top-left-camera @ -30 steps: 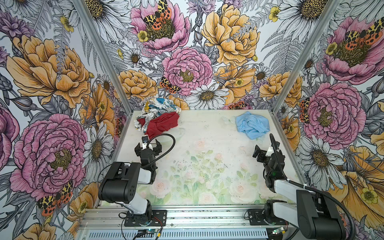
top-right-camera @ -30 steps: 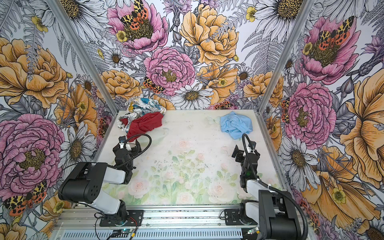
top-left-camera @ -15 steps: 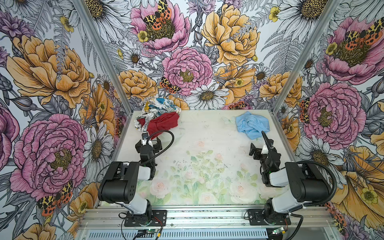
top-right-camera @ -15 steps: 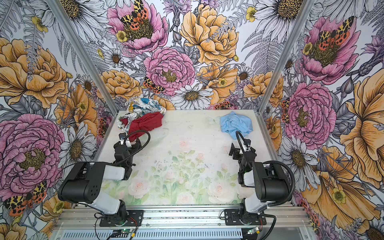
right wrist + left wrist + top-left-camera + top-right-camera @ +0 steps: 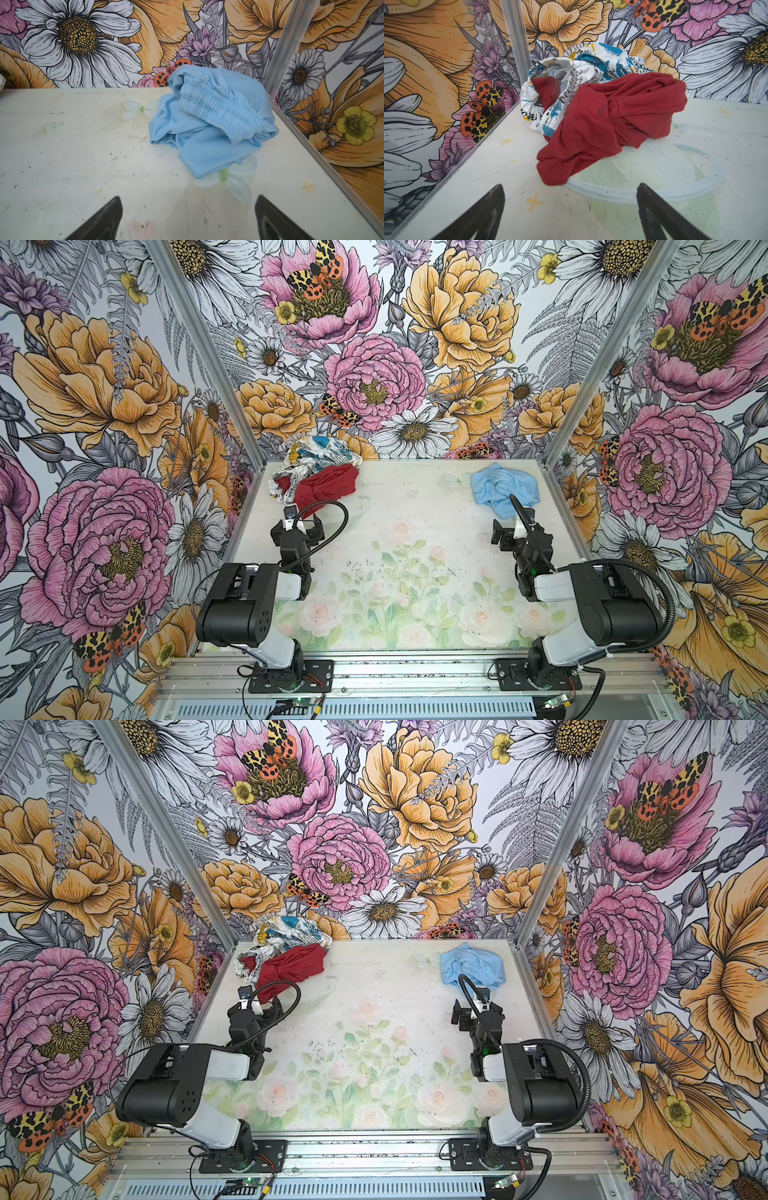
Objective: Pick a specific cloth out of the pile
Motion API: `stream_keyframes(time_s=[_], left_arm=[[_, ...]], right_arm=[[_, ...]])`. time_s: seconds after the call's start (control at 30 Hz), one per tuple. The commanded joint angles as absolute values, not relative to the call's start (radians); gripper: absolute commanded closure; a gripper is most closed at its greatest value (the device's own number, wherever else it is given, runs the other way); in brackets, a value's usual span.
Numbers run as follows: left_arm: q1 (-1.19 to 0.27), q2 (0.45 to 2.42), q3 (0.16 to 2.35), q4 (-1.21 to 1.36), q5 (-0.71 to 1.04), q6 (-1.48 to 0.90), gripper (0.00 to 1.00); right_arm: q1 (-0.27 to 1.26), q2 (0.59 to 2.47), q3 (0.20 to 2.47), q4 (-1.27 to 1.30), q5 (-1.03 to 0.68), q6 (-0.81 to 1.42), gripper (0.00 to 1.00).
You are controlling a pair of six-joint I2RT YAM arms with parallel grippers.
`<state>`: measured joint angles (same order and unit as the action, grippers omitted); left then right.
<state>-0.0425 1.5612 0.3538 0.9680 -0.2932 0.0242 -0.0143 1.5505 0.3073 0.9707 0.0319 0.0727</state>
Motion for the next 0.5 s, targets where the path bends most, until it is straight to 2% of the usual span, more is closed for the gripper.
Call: stream_keyframes(time_s=[0.0, 0.47], left_arm=[[-0.037, 1.554, 0.359, 0.977, -0.267, 0.009, 0.01], [-0.057, 1.557, 0.348, 1.007, -0.266, 0.039, 0.01]], right_arm=[[-0.006, 1.534, 0.306, 1.029, 0.071, 0.055, 0.01], [0.018, 1.532, 0.311, 1.019, 0.105, 0.041, 0.01]])
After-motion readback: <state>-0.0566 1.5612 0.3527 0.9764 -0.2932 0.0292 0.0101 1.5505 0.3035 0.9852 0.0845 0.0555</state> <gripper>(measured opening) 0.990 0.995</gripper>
